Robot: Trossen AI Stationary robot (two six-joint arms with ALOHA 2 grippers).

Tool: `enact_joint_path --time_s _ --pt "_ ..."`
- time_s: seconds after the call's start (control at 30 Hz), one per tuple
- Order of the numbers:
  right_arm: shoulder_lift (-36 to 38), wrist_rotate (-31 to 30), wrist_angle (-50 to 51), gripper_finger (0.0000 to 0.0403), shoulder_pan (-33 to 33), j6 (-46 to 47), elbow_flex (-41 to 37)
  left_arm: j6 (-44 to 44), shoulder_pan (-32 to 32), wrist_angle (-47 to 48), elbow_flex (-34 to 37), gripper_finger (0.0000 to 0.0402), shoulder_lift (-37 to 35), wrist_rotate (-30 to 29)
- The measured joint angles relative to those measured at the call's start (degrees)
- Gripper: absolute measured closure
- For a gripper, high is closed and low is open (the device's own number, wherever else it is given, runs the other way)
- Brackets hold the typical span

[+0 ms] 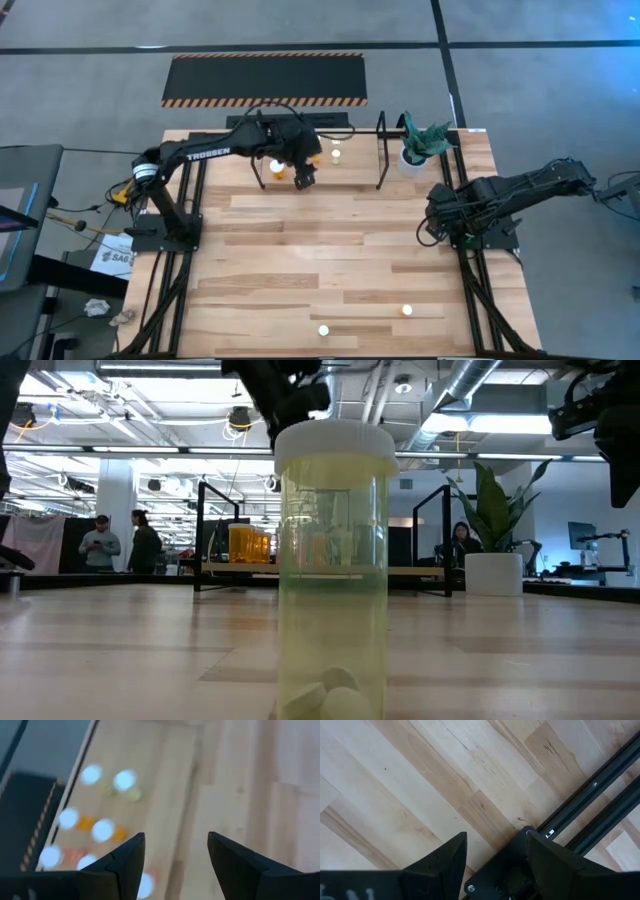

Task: Pick and place medicine bottles onto shelf by color
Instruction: Put the small orange pill bottle on the shelf aligned with the other small orange pill bottles

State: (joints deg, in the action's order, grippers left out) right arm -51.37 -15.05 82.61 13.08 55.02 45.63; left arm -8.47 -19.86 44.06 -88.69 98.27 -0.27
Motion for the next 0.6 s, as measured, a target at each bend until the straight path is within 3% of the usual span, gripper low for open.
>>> enact_joint_path --time_s 0.23,0.6 --pt "0.00 0.00 -0.02 0.0178 0.00 -0.02 0.00 -0.93 10.05 1.24 -0.46 0.0200 -0.54 -0.30" --pt "0.01 0.00 -0.12 0.0178 0.00 0.00 0.00 27.92 35.96 -8.51 -0.36 0.0200 3.24 -13.43"
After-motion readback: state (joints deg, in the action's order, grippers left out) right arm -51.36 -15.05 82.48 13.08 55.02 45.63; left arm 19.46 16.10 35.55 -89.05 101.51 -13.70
